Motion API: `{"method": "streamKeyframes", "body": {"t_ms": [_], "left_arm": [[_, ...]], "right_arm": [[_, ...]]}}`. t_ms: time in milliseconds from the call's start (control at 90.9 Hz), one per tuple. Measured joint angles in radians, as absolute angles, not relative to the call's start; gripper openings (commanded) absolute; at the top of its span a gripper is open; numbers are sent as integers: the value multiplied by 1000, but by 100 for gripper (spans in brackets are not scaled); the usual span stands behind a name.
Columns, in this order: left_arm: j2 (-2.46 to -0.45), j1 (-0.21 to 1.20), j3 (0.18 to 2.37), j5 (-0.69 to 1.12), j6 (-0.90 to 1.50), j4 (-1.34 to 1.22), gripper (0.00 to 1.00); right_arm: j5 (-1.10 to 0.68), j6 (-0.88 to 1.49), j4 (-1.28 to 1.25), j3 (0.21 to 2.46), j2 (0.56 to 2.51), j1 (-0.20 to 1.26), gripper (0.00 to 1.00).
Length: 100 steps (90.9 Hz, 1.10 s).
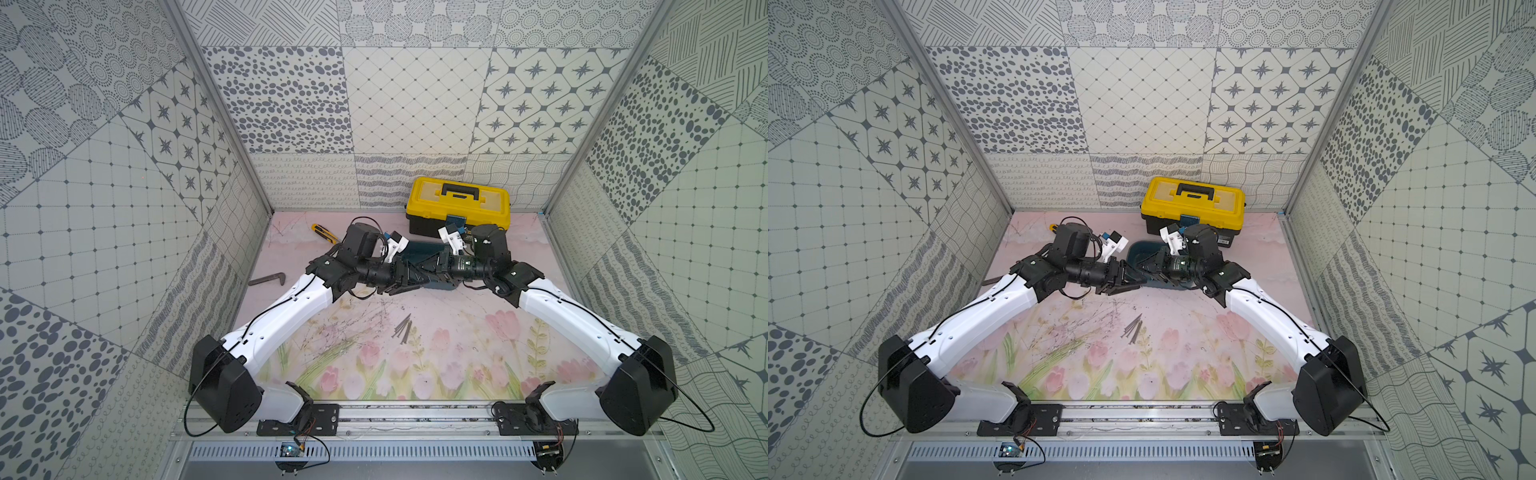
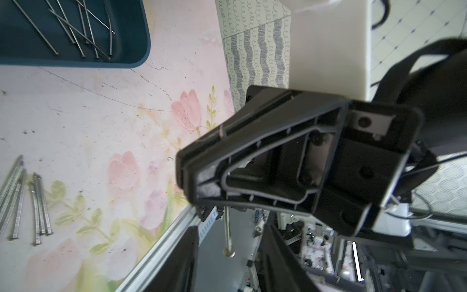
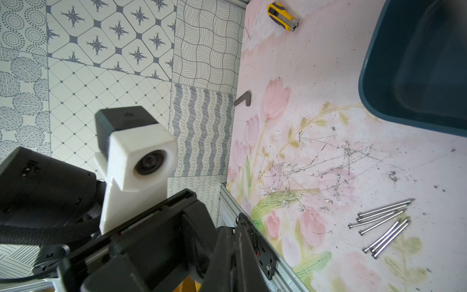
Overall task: Put the nails on the desktop into the storage box
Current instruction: Pick up the nail from the center of the board, then place the nail in the storage box.
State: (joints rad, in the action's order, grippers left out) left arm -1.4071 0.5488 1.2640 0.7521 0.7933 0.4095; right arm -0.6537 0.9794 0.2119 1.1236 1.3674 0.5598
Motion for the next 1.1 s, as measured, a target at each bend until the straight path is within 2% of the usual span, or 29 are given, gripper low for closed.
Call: {"method": "streamKeyframes", "body": {"t_ms": [121,154,429,693,946,1100], "left_arm": [[-1412,546,1278,755,796,407,97],[-1412,545,1282,756,797,407,99],[-1381,529,1280,753,802,392,99],[-1315,501,1214,726,784,303,99],[-1240,461,1077,661,792,199,100],[-1195,437,1048,610,783,206,99]], "right_arm": [[-655,969,216,1124,1368,553,1],[-656,966,219,1125,1370,549,1],[-667,878,317,1233,1470,486,0],[-635,700,498,1473,1620,459,0],[-503,508,682,1718,1773,458,0],[-414,436,738,1776,1824,448,0]]}}
